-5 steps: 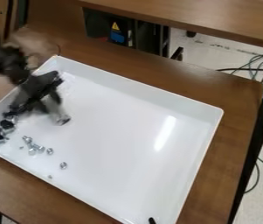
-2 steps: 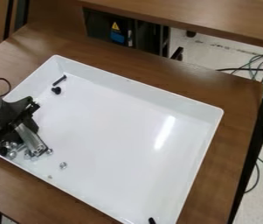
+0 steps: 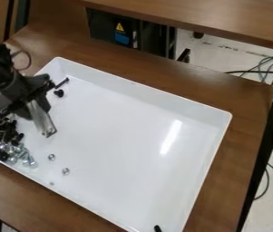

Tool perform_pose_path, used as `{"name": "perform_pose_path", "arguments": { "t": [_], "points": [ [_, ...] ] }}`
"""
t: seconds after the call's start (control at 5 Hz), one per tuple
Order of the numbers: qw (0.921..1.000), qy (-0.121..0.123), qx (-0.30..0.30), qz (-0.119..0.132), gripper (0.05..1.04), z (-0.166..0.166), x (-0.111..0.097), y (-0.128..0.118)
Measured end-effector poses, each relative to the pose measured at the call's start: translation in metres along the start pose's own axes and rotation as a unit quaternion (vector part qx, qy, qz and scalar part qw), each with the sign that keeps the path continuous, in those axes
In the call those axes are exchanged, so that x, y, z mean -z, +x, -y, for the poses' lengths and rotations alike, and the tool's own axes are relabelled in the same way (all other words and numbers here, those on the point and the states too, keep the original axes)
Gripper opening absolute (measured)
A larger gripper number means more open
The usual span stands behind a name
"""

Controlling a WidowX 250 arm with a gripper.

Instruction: Sweep into pile

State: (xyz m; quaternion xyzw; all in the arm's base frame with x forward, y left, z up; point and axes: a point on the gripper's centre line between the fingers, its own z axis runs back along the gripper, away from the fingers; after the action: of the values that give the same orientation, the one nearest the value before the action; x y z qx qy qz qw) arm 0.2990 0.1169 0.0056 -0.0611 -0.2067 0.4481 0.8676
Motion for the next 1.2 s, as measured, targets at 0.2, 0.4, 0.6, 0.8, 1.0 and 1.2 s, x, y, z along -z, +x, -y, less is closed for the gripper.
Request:
{"name": "perform_pose_path", "arguments": {
  "t": [0.2,0.4,0.6,0.8,1.0,1.2],
  "points": [
    [0.9981,-0.021,0.053,0.025,0.357,0.028,-0.021,0.0],
    [0.9924,-0.026,0.119,-0.017,0.357,0.06,-0.025,-0.04],
    [0.9778,-0.05,0.176,-0.103,0.357,0.078,-0.026,-0.086],
    [0.9563,-0.068,0.24,-0.152,0.357,0.09,-0.023,-0.136],
    [0.9279,-0.042,0.317,-0.191,0.357,0.093,-0.01,-0.194],
    [0.9065,-0.003,0.379,-0.187,0.357,0.109,0.011,-0.239]
  ]
}}
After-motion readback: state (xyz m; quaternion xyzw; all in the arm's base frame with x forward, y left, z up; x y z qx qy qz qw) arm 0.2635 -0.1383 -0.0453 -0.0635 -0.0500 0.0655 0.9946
